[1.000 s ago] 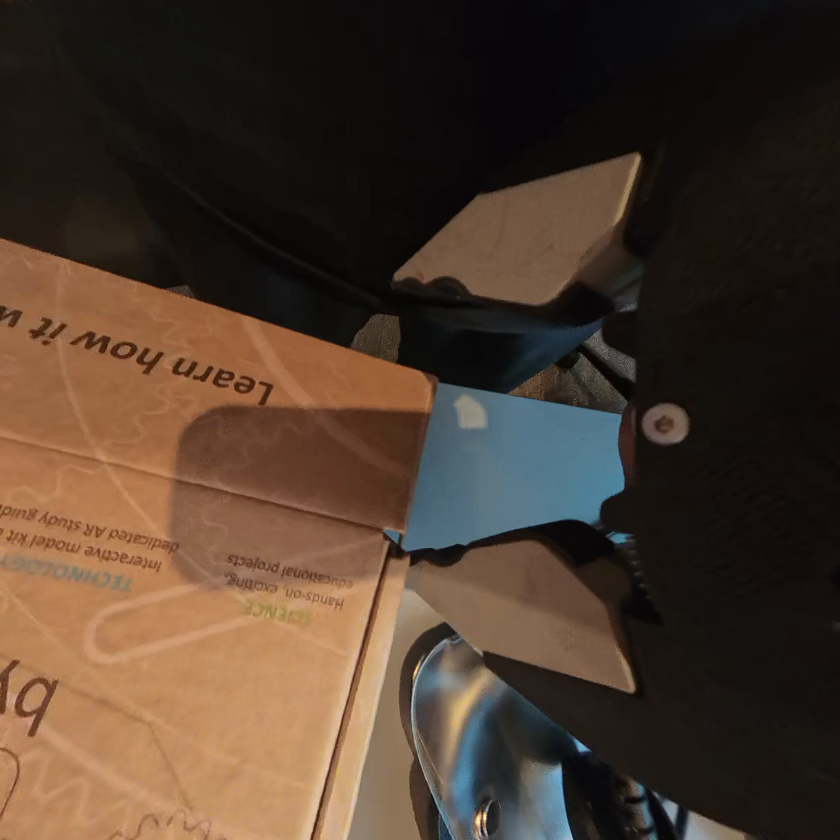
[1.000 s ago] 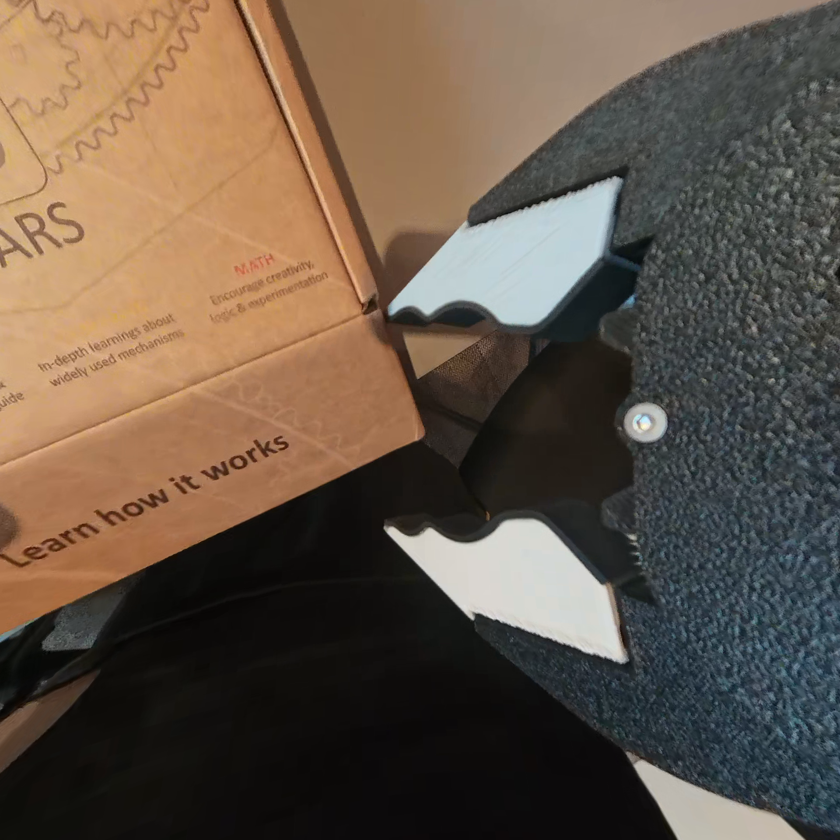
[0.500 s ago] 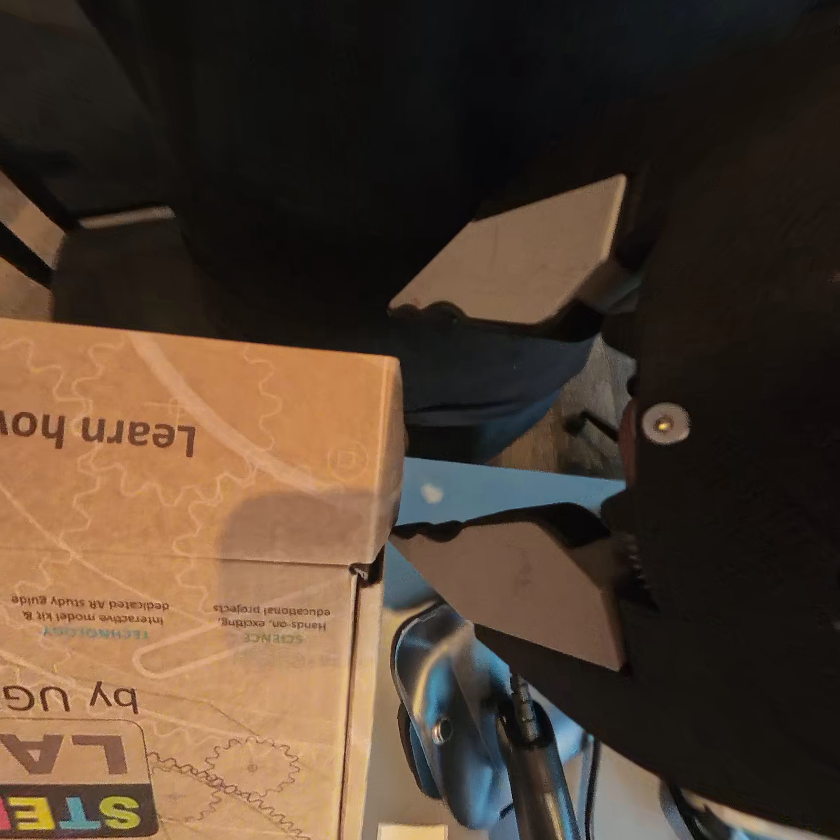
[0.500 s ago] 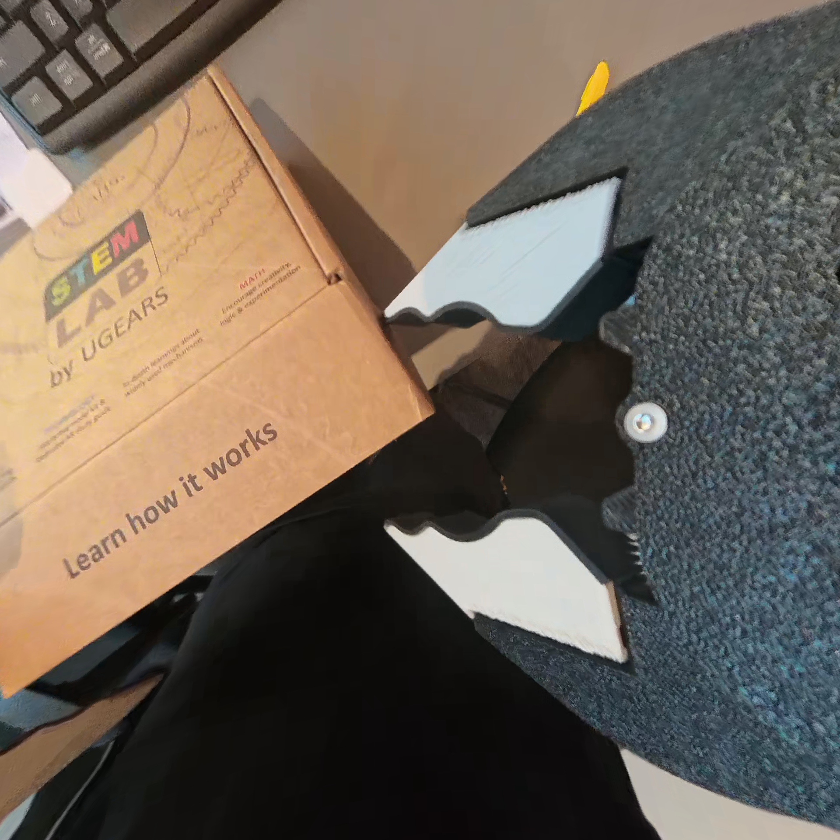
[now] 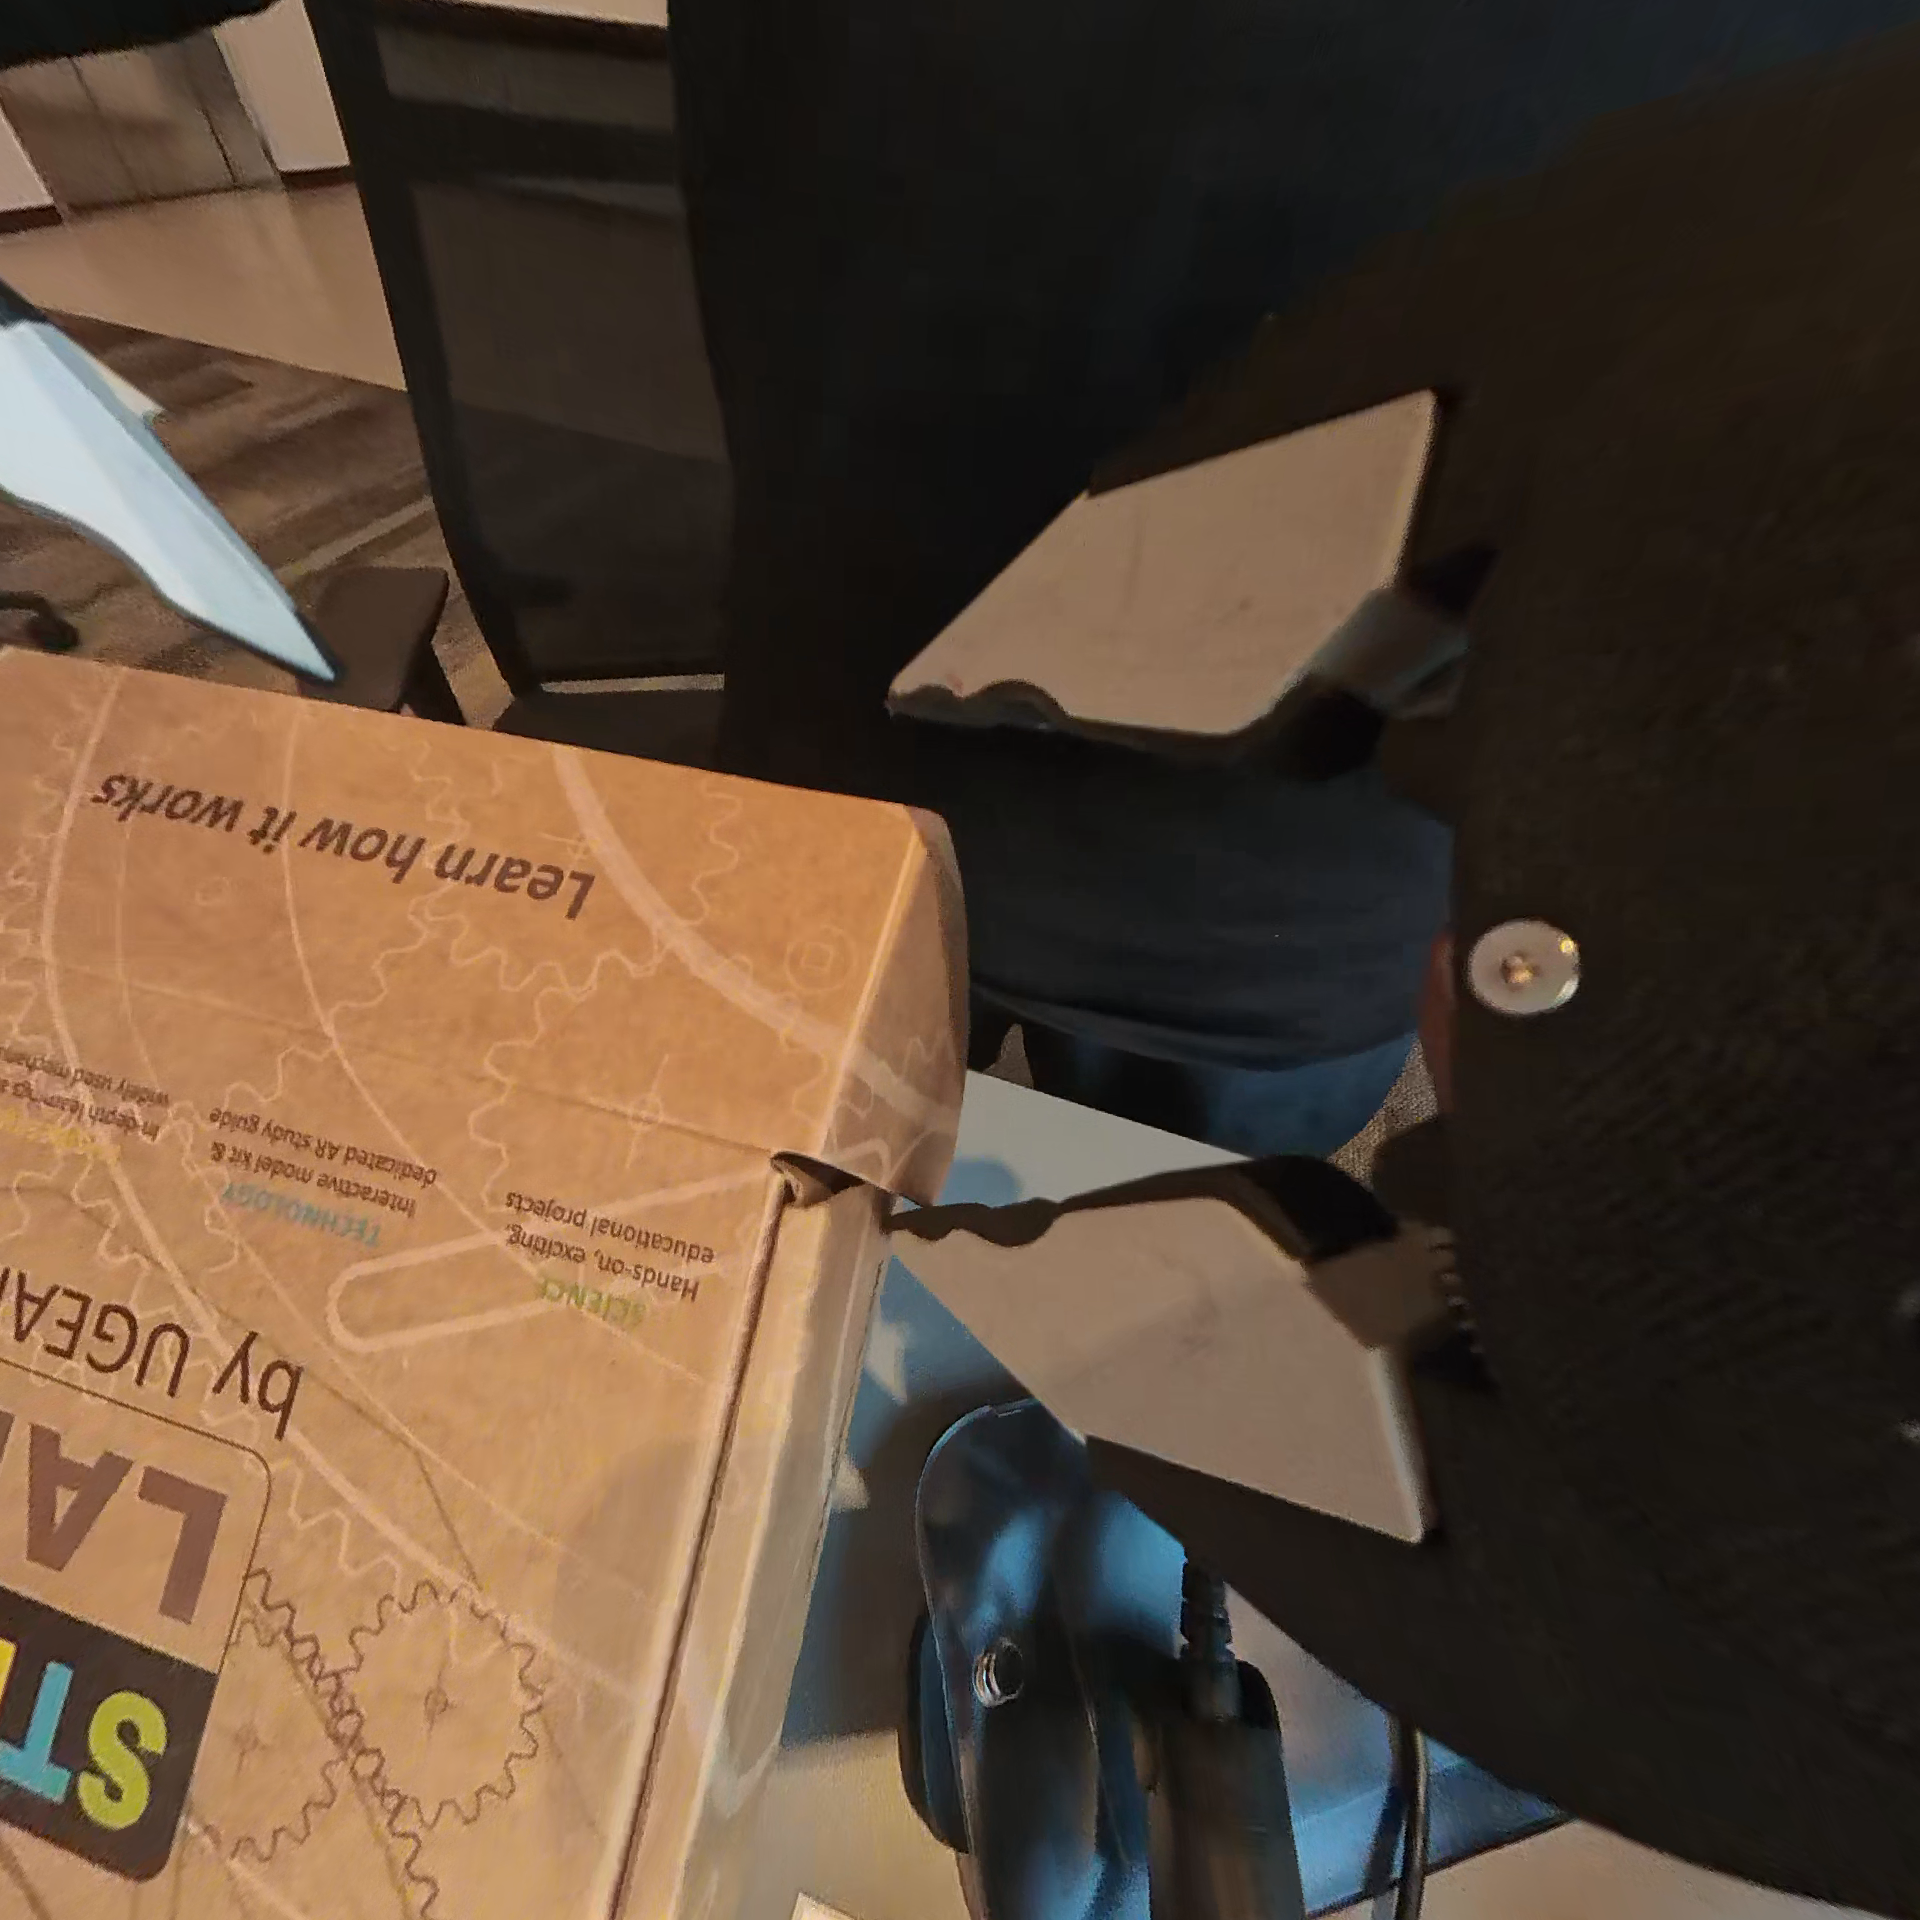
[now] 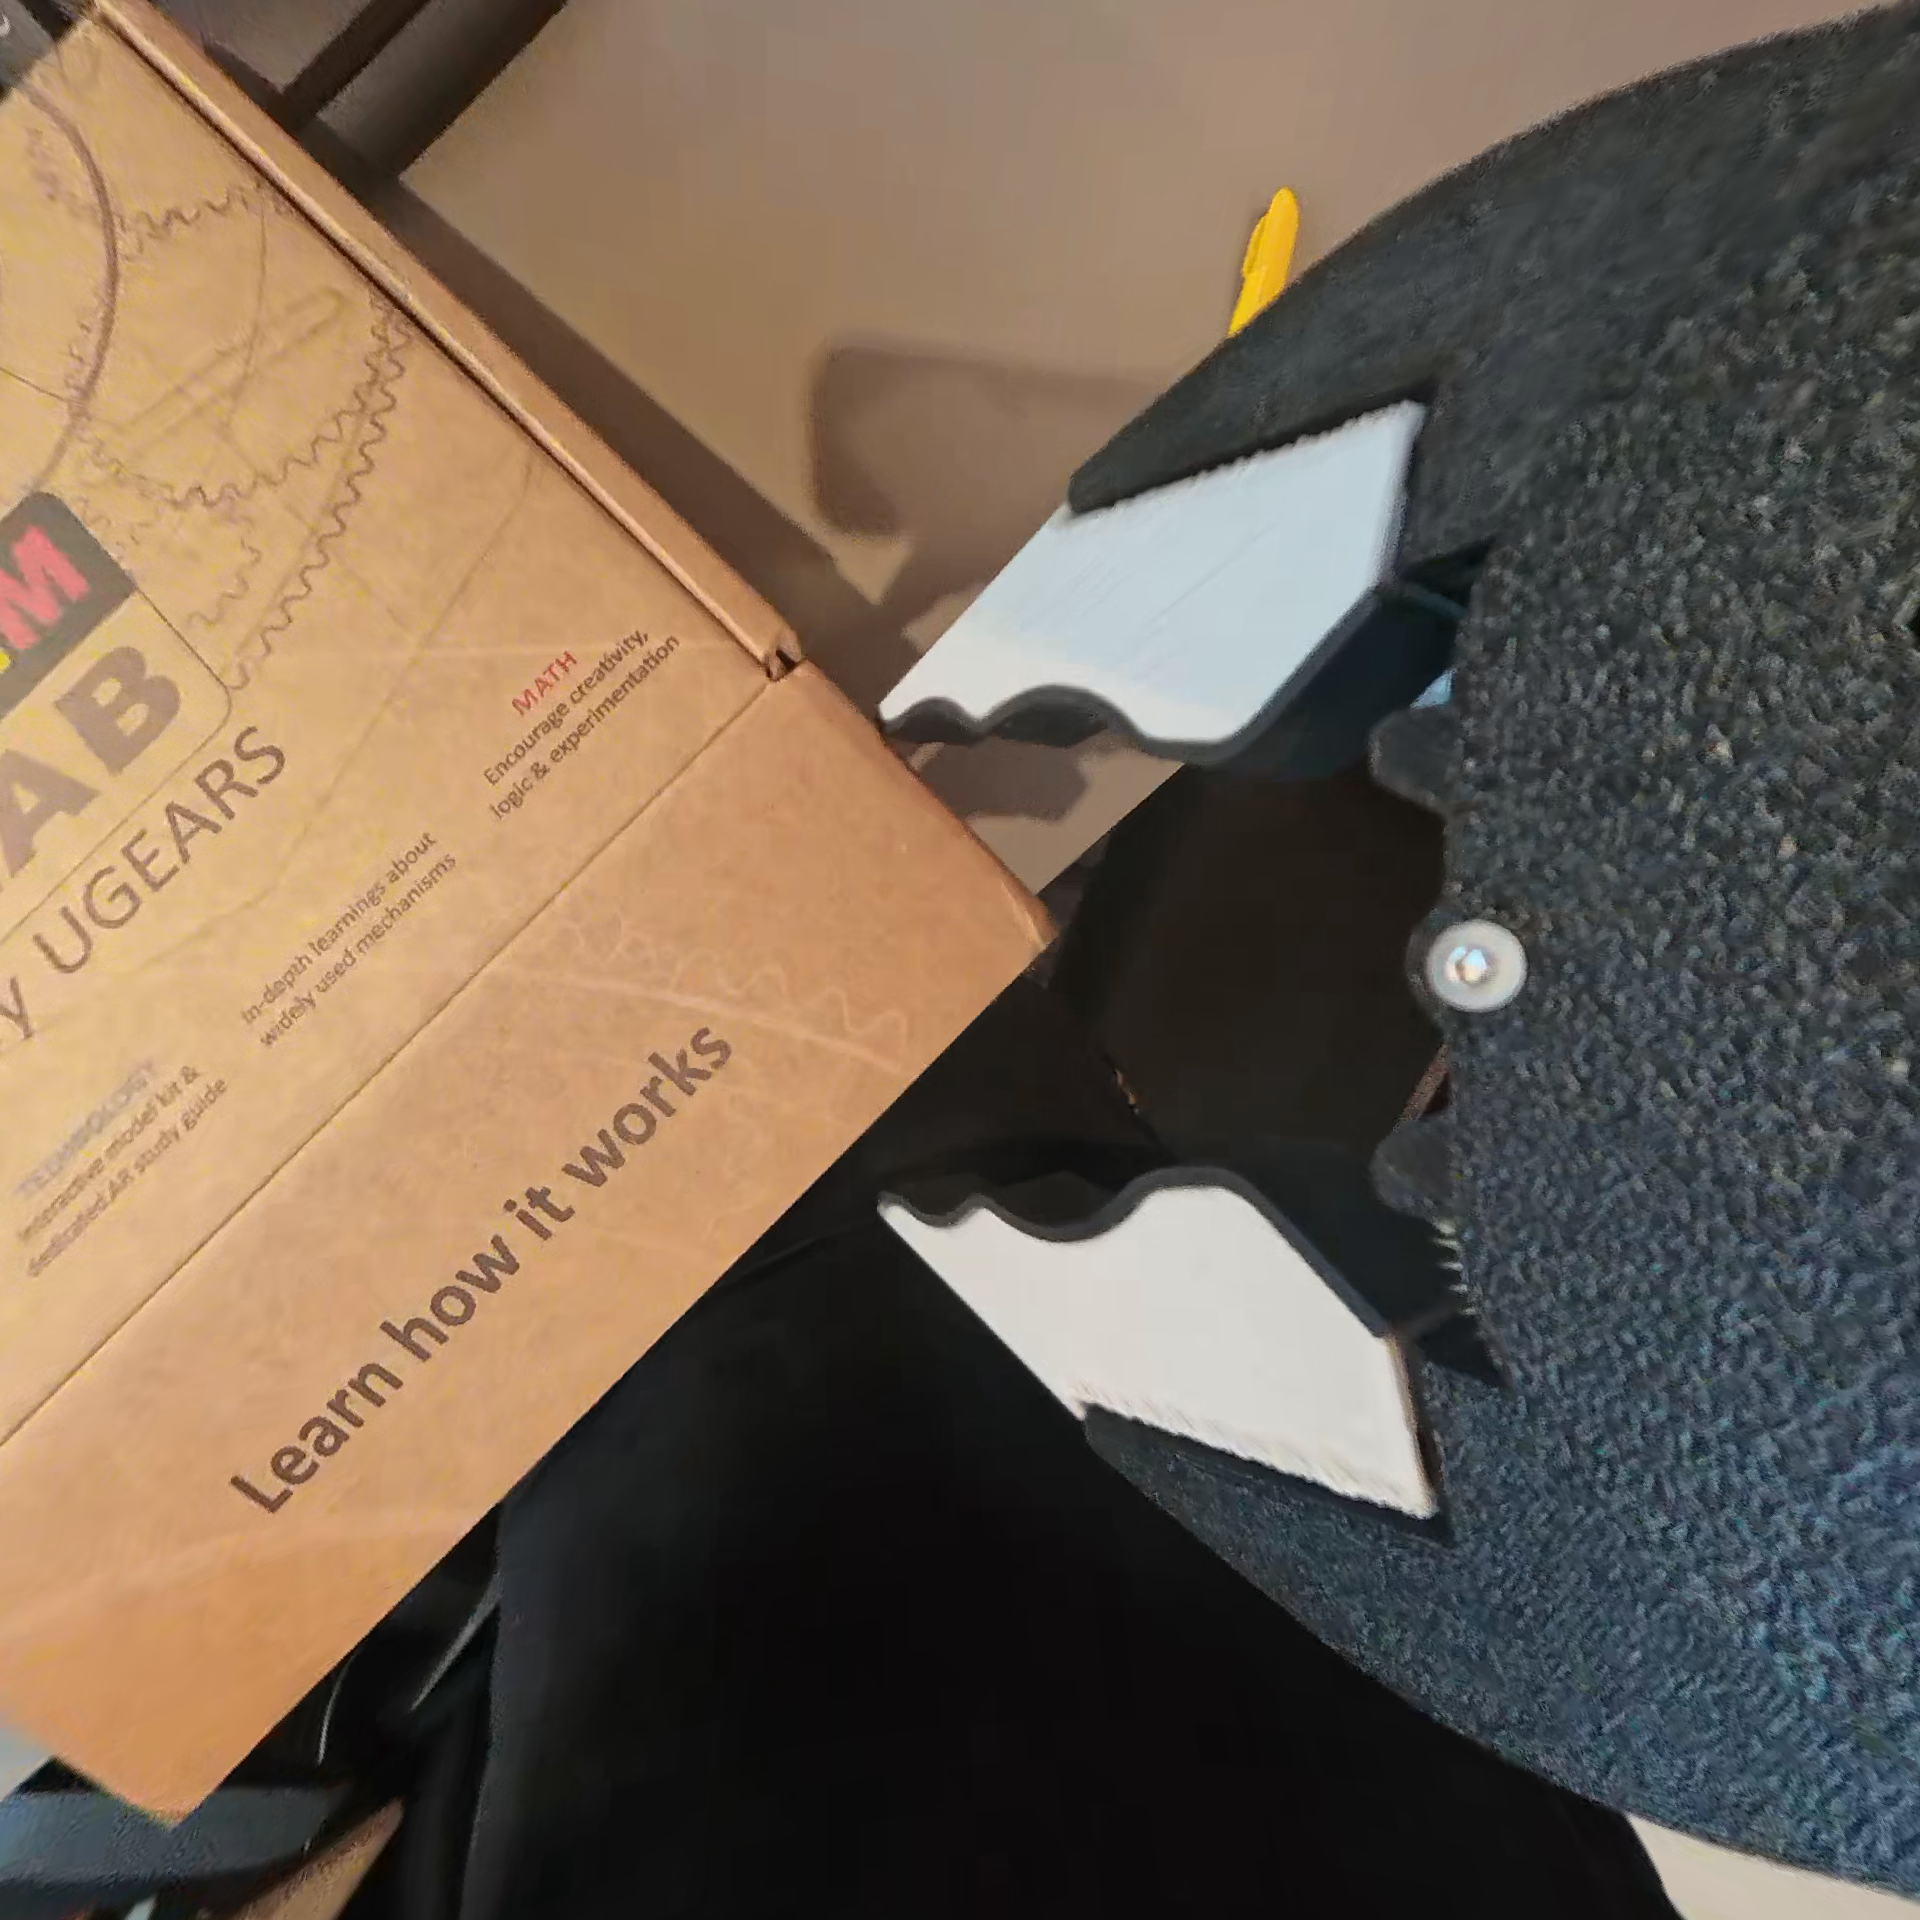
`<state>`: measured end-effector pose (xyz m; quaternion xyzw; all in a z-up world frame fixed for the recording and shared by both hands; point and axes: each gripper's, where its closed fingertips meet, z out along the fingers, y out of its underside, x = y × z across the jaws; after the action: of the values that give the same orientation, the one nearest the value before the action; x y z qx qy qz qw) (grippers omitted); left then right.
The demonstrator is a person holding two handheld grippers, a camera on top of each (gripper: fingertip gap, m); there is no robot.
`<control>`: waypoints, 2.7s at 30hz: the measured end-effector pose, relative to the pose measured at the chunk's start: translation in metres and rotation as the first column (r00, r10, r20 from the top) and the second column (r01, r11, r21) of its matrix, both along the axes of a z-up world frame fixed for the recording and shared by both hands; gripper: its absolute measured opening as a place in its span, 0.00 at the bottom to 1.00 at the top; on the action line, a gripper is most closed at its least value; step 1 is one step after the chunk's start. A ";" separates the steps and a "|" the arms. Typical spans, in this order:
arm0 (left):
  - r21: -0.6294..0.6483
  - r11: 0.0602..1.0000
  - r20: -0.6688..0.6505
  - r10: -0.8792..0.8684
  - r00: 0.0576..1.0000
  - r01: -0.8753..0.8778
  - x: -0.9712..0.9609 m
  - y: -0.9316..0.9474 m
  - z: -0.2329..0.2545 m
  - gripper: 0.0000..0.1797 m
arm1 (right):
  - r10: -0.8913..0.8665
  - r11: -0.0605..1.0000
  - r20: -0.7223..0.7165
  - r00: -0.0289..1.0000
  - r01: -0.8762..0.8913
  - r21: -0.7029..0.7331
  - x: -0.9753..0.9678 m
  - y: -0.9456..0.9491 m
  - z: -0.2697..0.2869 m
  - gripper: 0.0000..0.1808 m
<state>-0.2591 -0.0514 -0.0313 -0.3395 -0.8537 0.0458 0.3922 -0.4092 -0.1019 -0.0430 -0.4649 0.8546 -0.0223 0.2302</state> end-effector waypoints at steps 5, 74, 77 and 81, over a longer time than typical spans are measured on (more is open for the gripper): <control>0.066 0.998 -0.005 -0.024 1.000 0.024 0.001 0.016 0.013 0.53 | -0.030 0.998 -0.019 0.999 0.031 0.047 0.004 0.022 0.027 0.46; -0.307 0.702 0.136 -0.636 0.760 0.642 0.017 -0.044 0.050 0.23 | 0.621 0.784 0.265 0.737 -0.588 -0.202 -0.015 -0.031 0.066 0.20; -0.291 0.730 0.089 -0.623 0.777 0.619 0.014 -0.044 0.051 0.23 | 0.592 0.803 0.319 0.740 -0.574 -0.159 -0.011 -0.031 0.066 0.21; -0.237 0.805 0.003 -0.558 0.830 0.543 0.009 -0.049 0.051 0.23 | 0.478 0.868 0.419 0.772 -0.489 -0.089 -0.002 -0.041 0.067 0.17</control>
<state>-0.2499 -0.1009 0.0201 -0.6135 -0.6939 0.0390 0.3751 -0.4117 -0.1424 0.0238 -0.6493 0.6347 -0.0531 0.4156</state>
